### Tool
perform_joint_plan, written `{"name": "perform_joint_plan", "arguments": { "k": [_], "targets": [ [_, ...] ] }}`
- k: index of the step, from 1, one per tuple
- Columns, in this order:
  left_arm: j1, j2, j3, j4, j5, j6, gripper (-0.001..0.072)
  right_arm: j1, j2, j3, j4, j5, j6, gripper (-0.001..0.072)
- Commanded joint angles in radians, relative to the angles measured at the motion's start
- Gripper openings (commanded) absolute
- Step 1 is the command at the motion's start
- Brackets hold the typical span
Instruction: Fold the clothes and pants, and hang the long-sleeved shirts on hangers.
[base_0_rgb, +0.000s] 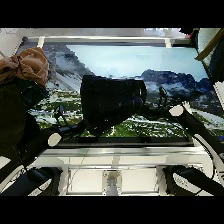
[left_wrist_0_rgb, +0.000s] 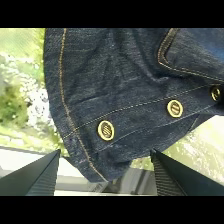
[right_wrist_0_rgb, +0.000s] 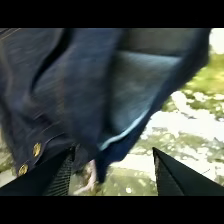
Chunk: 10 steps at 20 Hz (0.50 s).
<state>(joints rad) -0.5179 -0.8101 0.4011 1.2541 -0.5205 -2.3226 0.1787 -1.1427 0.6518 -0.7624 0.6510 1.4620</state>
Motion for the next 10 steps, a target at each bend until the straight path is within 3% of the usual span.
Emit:
{"name": "perform_joint_plan", "arguments": {
  "k": [1, 3, 7, 8, 10],
  "targets": [
    [-0.004, -0.001, -0.006, 0.002, 0.013, -0.007, 0.0622, 0.003, -0.061, -0.003, 0.006, -0.076, 0.021, 0.0567],
    [-0.004, -0.001, -0.006, 0.002, 0.015, -0.008, 0.0622, 0.003, -0.072, -0.003, 0.006, -0.156, 0.021, 0.0477],
    [-0.004, -0.001, -0.006, 0.001, 0.102, -0.014, 0.0621, 0.002, -0.072, 0.003, -0.002, -0.273, 0.021, 0.0195],
    [-0.004, -0.003, -0.006, 0.001, 0.106, -0.043, 0.0621, 0.002, -0.072, 0.002, -0.002, -0.275, 0.019, 0.0064],
    [-0.007, -0.033, -0.01, -0.007, 0.105, -0.093, 0.0621, 0.002, -0.072, 0.003, -0.003, -0.261, 0.018, 0.0036]
  ]
}}
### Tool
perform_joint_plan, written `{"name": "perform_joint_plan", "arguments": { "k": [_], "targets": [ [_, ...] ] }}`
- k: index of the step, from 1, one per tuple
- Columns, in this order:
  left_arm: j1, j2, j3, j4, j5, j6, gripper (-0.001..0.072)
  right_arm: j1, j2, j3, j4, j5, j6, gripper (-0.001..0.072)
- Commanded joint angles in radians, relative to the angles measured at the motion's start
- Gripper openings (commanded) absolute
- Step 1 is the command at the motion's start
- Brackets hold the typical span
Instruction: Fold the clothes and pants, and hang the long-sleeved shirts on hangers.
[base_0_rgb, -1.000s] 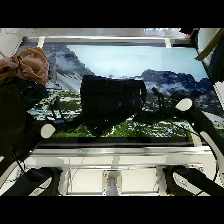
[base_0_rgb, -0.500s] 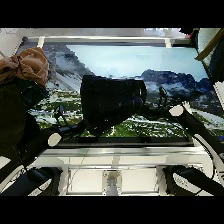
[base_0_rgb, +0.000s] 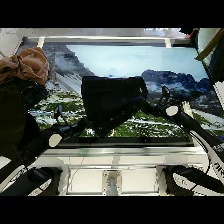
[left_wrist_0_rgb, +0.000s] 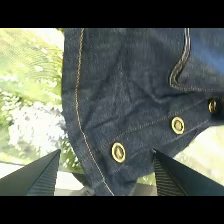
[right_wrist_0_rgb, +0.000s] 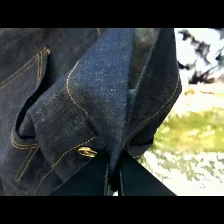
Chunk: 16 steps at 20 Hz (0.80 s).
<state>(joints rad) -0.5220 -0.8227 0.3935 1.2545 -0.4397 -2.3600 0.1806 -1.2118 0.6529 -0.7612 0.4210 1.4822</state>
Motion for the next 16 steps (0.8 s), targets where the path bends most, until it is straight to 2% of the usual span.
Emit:
{"name": "perform_joint_plan", "arguments": {
  "k": [1, 2, 5, 9, 11, 12, 14, 16],
  "targets": [
    [-0.011, -0.048, -0.01, -0.037, 0.024, -0.111, 0.0622, 0.0, -0.003, 0.001, -0.005, -0.013, -0.003, 0.0035],
    [-0.027, -0.076, -0.014, -0.077, 0.024, -0.141, 0.0622, 0.001, -0.003, 0.001, -0.005, 0.013, -0.004, 0.0035],
    [-0.127, -0.156, -0.015, -0.221, 0.048, -0.142, 0.0621, 0.001, -0.003, 0.001, -0.005, 0.071, -0.01, 0.0035],
    [-0.275, -0.177, -0.015, -0.307, 0.225, -0.144, 0.0621, 0.001, -0.003, 0.001, -0.004, 0.086, -0.01, 0.0035],
    [-0.304, -0.177, -0.016, -0.325, 0.241, -0.147, 0.0621, 0.001, -0.003, 0.001, -0.004, 0.092, -0.01, 0.0035],
    [-0.314, -0.177, -0.016, -0.326, 0.241, -0.165, 0.0621, 0.001, -0.003, 0.001, -0.004, 0.092, -0.01, 0.0035],
    [-0.335, -0.178, -0.016, -0.332, 0.246, -0.293, 0.0621, 0.001, -0.003, 0.001, -0.003, 0.093, -0.01, 0.0035],
    [-0.36, -0.177, -0.017, -0.333, 0.281, -0.364, 0.0621, 0.001, -0.003, 0.001, -0.003, 0.104, -0.01, 0.0036]
  ]
}}
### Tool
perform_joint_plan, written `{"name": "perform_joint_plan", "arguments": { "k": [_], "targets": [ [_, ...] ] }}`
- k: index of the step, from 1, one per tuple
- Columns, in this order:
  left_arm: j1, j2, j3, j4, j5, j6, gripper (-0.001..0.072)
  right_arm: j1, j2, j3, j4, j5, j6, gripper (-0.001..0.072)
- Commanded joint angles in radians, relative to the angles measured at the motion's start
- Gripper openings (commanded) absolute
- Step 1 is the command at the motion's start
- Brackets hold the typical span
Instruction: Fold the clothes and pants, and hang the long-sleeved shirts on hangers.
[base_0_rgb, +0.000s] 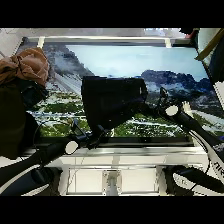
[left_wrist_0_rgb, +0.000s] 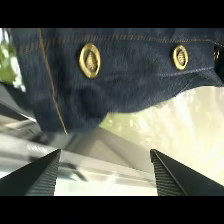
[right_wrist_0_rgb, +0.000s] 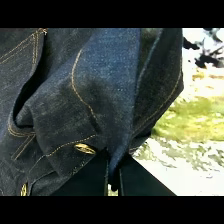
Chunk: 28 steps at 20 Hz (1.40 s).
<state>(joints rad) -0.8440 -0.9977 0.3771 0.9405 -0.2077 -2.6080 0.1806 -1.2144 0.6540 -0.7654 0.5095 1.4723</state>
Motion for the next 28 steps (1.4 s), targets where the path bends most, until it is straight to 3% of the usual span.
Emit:
{"name": "perform_joint_plan", "arguments": {
  "k": [1, 3, 5, 7, 13, 15, 19, 22, 25, 28],
  "targets": [
    [-0.06, -0.002, 0.0, -0.018, 0.068, -0.162, 0.062, 0.001, 0.0, 0.0, 0.001, 0.024, 0.0, 0.0035],
    [-0.105, -0.021, 0.0, -0.018, 0.109, -0.217, 0.0618, 0.001, 0.0, 0.0, 0.0, 0.028, -0.002, 0.0035],
    [-0.127, -0.095, 0.0, -0.033, 0.224, -0.227, 0.0527, 0.001, 0.0, 0.0, 0.001, 0.031, -0.012, 0.0035],
    [-0.129, -0.168, 0.0, -0.106, 0.336, -0.272, 0.0522, 0.001, 0.0, 0.0, 0.001, 0.051, -0.013, 0.0036],
    [-0.126, -0.194, -0.001, -0.112, 0.409, -0.249, 0.0503, 0.001, 0.0, 0.0, -0.002, 0.071, -0.026, 0.0036],
    [-0.126, -0.193, -0.003, -0.112, 0.418, -0.176, 0.0503, 0.001, 0.0, 0.0, -0.002, 0.078, -0.027, 0.0036],
    [-0.126, -0.185, -0.053, -0.179, 0.431, -0.171, 0.0503, 0.001, 0.0, 0.0, -0.002, 0.088, -0.027, 0.0036],
    [-0.126, -0.152, -0.131, -0.195, 0.537, -0.171, 0.0498, 0.001, 0.0, 0.0, -0.002, 0.092, -0.027, 0.0036],
    [-0.126, -0.118, -0.18, -0.195, 0.67, -0.159, 0.0328, 0.001, 0.0, 0.0, -0.001, 0.093, -0.038, 0.0035],
    [-0.108, -0.117, -0.183, -0.194, 0.71, -0.052, 0.0113, 0.001, 0.0, 0.0, 0.002, 0.097, -0.038, 0.0036]
  ]
}}
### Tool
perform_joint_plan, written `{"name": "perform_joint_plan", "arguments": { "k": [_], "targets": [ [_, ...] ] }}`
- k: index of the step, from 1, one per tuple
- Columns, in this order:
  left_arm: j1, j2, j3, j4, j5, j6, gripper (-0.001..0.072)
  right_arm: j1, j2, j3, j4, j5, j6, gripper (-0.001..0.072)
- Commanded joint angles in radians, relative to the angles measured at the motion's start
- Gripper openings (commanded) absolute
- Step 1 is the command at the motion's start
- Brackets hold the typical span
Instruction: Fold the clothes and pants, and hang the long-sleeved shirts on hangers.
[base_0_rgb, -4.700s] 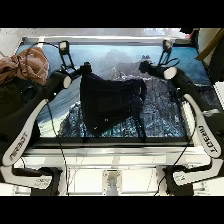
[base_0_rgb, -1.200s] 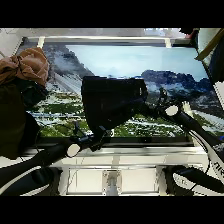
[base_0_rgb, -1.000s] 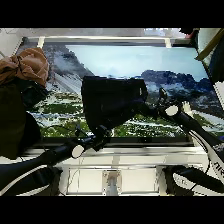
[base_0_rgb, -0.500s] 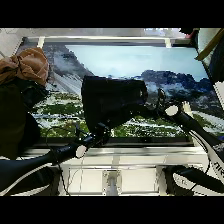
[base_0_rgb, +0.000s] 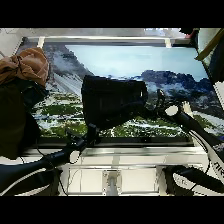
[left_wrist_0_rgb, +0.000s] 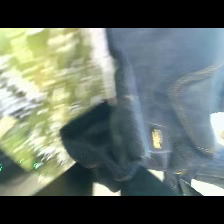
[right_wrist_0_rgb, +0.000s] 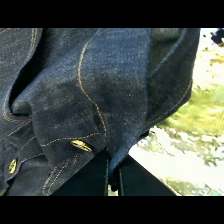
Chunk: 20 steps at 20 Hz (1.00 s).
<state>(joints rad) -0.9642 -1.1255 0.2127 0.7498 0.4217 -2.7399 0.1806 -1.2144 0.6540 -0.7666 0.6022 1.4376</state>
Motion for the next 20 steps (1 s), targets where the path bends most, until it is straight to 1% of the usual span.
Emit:
{"name": "perform_joint_plan", "arguments": {
  "k": [1, 2, 5, 6, 7, 8, 9, 11, 12, 13, 14, 15, 16, 17, 19, 20],
  "targets": [
    [0.027, 0.011, -0.019, -0.003, 0.08, 0.093, 0.0095, 0.001, 0.0, 0.0, 0.003, 0.008, -0.003, 0.0036],
    [0.047, 0.011, -0.019, -0.002, 0.08, 0.103, 0.0025, 0.001, 0.0, 0.0, 0.003, 0.01, -0.003, 0.0035],
    [0.109, 0.023, -0.019, 0.029, 0.08, 0.105, 0.0024, 0.001, 0.004, 0.0, 0.004, 0.014, -0.003, 0.0035],
    [0.137, 0.041, -0.019, 0.103, 0.079, 0.12, 0.0022, 0.001, 0.017, 0.0, 0.003, 0.018, -0.019, 0.0035],
    [0.171, 0.069, -0.019, 0.2, 0.052, 0.153, 0.002, 0.001, 0.045, 0.0, 0.002, 0.018, -0.045, 0.0035],
    [0.221, 0.112, -0.016, 0.305, -0.031, 0.179, 0.0019, 0.001, 0.086, 0.0, -0.008, 0.018, -0.052, 0.0035],
    [0.288, 0.181, -0.008, 0.443, -0.182, 0.204, 0.0019, 0.0, 0.145, 0.0, -0.029, 0.024, -0.052, 0.0034],
    [0.43, 0.369, 0.056, 0.76, -0.61, 0.267, 0.0019, 0.0, 0.281, 0.008, -0.097, 0.095, -0.051, 0.0034],
    [0.487, 0.479, 0.122, 0.911, -0.854, 0.315, 0.0019, 0.0, 0.348, 0.019, -0.117, 0.156, -0.051, 0.0034],
    [0.539, 0.588, 0.204, 1.033, -1.045, 0.376, 0.002, 0.001, 0.418, 0.035, -0.12, 0.222, -0.05, 0.0034],
    [0.578, 0.679, 0.283, 1.109, -1.141, 0.447, 0.0019, 0.001, 0.475, 0.05, -0.111, 0.268, -0.036, 0.0034],
    [0.613, 0.757, 0.362, 1.152, -1.167, 0.53, 0.0019, 0.001, 0.531, 0.074, -0.081, 0.299, -0.032, 0.0034],
    [0.642, 0.817, 0.451, 1.159, -1.168, 0.623, 0.0019, 0.007, 0.57, 0.104, -0.042, 0.311, -0.032, 0.0033],
    [0.658, 0.842, 0.537, 1.153, -1.183, 0.675, 0.0019, 0.027, 0.598, 0.146, -0.002, 0.311, -0.032, 0.0033],
    [0.657, 0.805, 0.725, 1.136, -1.291, 0.703, 0.0019, 0.103, 0.608, 0.26, 0.038, 0.307, -0.032, 0.0033],
    [0.649, 0.758, 0.815, 1.091, -1.329, 0.793, 0.002, 0.152, 0.601, 0.321, 0.037, 0.299, -0.032, 0.0033]
  ]
}}
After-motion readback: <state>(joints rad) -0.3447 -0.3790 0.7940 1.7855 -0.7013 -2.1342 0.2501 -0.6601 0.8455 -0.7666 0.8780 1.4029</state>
